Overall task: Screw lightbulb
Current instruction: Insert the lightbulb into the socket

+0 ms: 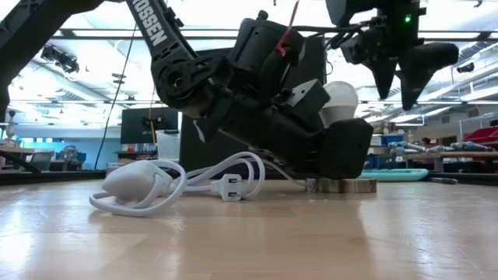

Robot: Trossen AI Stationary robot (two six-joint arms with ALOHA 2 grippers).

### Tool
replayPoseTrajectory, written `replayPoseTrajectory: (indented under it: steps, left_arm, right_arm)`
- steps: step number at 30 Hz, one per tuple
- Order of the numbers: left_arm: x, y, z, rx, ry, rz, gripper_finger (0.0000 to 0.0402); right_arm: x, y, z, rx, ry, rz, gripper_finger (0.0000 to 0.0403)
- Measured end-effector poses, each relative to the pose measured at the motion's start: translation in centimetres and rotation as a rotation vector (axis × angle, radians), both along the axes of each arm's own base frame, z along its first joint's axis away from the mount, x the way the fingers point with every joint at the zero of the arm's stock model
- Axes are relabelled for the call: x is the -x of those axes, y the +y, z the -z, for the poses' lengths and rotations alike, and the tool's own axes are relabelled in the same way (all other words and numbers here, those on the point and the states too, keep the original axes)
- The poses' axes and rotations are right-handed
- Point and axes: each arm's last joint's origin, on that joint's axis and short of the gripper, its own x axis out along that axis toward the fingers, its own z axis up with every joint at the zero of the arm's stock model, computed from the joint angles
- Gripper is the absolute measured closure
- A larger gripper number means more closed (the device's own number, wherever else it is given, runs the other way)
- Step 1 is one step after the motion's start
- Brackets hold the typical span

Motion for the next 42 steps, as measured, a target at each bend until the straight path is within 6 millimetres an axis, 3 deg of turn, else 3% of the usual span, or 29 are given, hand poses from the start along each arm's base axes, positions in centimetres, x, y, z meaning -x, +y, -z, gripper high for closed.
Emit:
replayPoseTrajectory:
  steps: [4, 9, 13, 16, 22, 26, 31, 36, 42]
  left_arm:
    - [0.3, -0.3, 0.2, 0.002, -0.009, -0.004, 0.0196]
    - [0.5, -0.8, 0.2, -0.001, -0.008, -0.004, 0.0196]
    - [0.5, -1.1, 0.2, -0.004, -0.011, -0.006, 0.0196]
    - [0.6, -1.2, 0.2, -0.005, -0.023, -0.004, 0.0196]
    - [1.8, -1.5, 1.0, 0.001, -0.064, 0.011, 0.0196]
    - [2.6, -1.4, 1.4, 0.006, -0.091, 0.014, 0.0196]
    - [2.7, -1.3, 1.5, 0.006, -0.093, 0.013, 0.0196]
    - [2.7, -1.3, 1.6, 0.004, -0.083, 0.010, 0.0196]
    - [2.8, -1.3, 1.6, 0.003, -0.076, 0.009, 0.0196]
  right_arm:
    - [0.3, -0.5, -0.3, 0.028, -0.034, 0.041, 0.0056]
    - [1.2, -0.7, -2.0, 0.019, -0.190, 0.077, 0.0056]
    - [2.2, -0.6, -3.1, -0.028, -0.394, 0.101, 0.0056]
    - [2.8, -0.1, -2.7, -0.133, -0.595, 0.081, 0.0056]
    - [5.1, 0.3, 0.3, -0.261, -0.863, 0.134, 0.0056]
    - [5.1, 1.4, 3.6, -0.415, -1.041, 0.106, 0.0056]
    - [5.2, 2.4, 7.6, -0.446, -1.172, 0.079, 0.0056]
    - [4.5, 3.2, 8.8, -0.443, -1.329, -0.001, 0.0056]
    - [3.1, 3.9, 10.3, -0.422, -1.326, -0.034, 0.0056]
